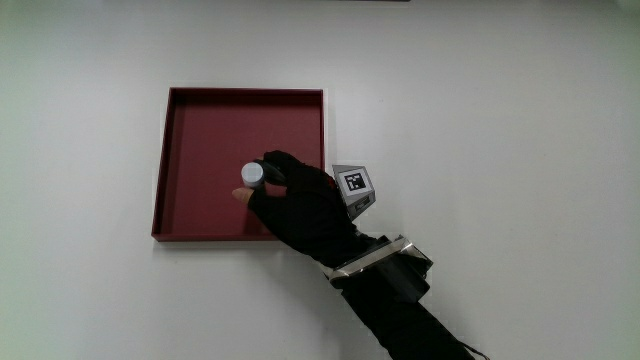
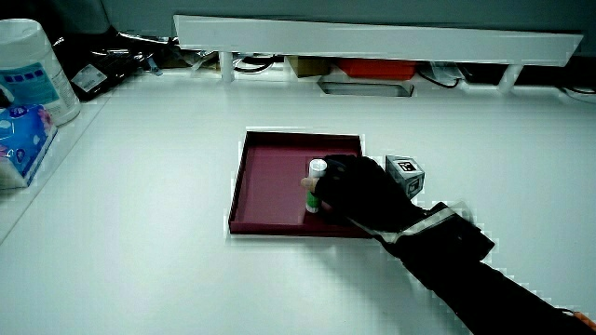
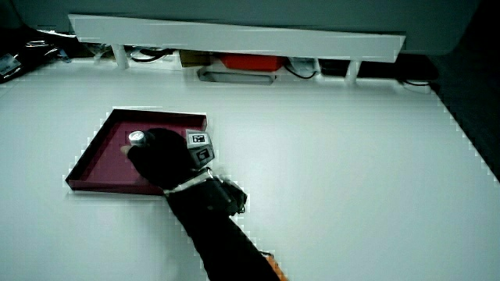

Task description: Place glue stick

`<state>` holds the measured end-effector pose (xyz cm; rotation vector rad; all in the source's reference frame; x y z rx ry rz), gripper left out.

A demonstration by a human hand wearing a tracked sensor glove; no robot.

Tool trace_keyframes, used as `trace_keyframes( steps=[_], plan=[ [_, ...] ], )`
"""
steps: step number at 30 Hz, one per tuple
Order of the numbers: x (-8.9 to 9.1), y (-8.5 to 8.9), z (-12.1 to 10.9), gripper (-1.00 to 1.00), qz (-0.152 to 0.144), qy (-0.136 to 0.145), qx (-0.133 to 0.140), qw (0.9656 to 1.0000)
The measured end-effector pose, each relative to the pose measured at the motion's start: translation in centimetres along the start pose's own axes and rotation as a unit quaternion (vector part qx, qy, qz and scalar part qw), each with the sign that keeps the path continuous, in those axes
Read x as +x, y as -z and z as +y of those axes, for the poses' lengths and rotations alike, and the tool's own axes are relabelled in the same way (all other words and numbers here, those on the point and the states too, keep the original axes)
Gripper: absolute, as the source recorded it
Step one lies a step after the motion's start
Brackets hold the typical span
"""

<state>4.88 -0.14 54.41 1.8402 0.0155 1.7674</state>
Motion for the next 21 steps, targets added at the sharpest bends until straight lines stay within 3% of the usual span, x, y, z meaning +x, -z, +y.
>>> trace_keyframes(
  steps=[4,9,12,14,19,20,21],
  plan=[
    [-0.1,0.0,-0.2,-0.65,0.004,0.007,-0.001,1.0],
    [-0.1,-0.2,-0.4,-0.81,0.007,-0.003,-0.002,1.0],
    [-0.7,-0.4,-0.8,-0.9,-0.006,-0.008,-0.003,0.9999],
    [-1.2,-0.6,-1.0,-0.97,-0.01,-0.025,-0.015,0.9995],
    [-3.1,-1.4,-2.2,-1.0,-0.023,-0.036,-0.053,0.9977],
    [-3.6,-1.6,-2.7,-1.0,-0.02,-0.027,-0.059,0.9977],
    [-3.6,-2.0,-2.9,-1.0,-0.031,-0.04,-0.067,0.9964]
  ],
)
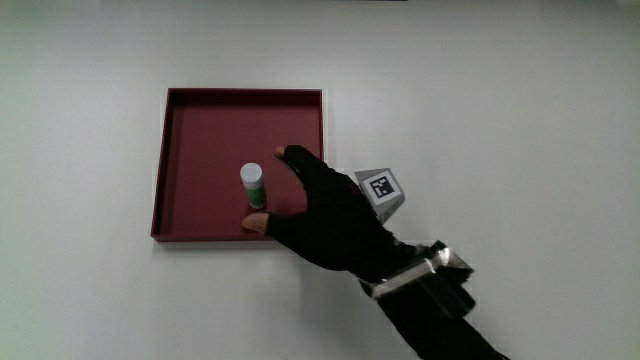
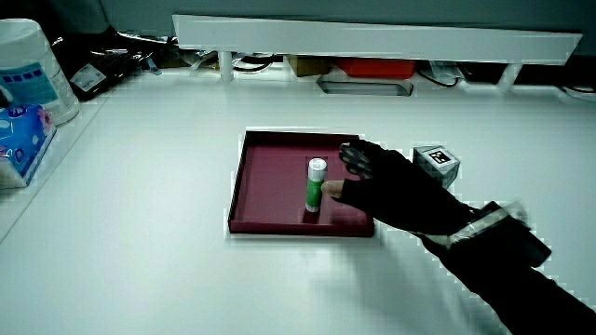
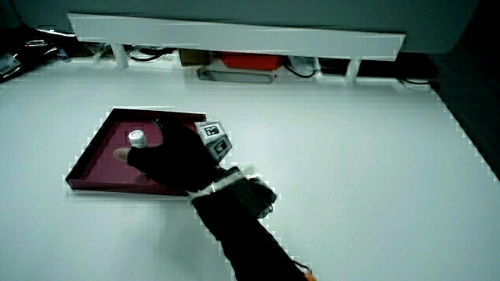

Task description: Place glue stick

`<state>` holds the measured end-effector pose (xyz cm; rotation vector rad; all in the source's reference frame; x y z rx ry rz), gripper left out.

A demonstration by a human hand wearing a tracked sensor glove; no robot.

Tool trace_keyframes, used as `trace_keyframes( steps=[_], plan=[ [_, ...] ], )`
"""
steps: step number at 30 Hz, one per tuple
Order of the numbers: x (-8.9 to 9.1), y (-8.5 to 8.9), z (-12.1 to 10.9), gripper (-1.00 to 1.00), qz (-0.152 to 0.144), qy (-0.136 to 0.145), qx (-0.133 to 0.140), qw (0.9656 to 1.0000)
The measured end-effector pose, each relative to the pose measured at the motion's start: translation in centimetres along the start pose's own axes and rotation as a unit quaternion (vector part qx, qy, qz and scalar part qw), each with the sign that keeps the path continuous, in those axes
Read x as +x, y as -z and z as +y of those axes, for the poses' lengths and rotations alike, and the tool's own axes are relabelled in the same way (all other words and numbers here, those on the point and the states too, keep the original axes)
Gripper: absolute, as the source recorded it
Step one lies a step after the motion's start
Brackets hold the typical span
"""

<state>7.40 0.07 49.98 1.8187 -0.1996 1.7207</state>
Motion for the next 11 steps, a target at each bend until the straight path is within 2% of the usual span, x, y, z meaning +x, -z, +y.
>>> trace_keyframes(
  steps=[1,3,5,6,7,8,9,10,11],
  plan=[
    [-0.3,-0.3,-0.3,-1.0,-0.014,0.006,-0.015,0.9998],
    [-0.8,-1.0,-1.2,-1.0,-0.021,0.018,-0.027,0.9992],
    [-1.1,-1.7,-1.9,-1.0,-0.03,0.002,-0.04,0.9988],
    [-1.4,-2.0,-2.3,-1.0,-0.048,0.012,-0.042,0.9979],
    [-1.5,-2.2,-2.6,-1.0,-0.042,0.004,-0.049,0.9979],
    [-2.0,-2.5,-3.1,-1.0,-0.05,0.016,-0.056,0.997],
    [-2.4,-2.9,-3.7,-1.0,-0.071,0.037,-0.052,0.9954],
    [-2.8,-3.2,-4.2,-1.0,-0.075,0.03,-0.06,0.9949],
    [-2.8,-3.7,-4.7,-1.0,-0.106,0.05,-0.059,0.9914]
  ],
)
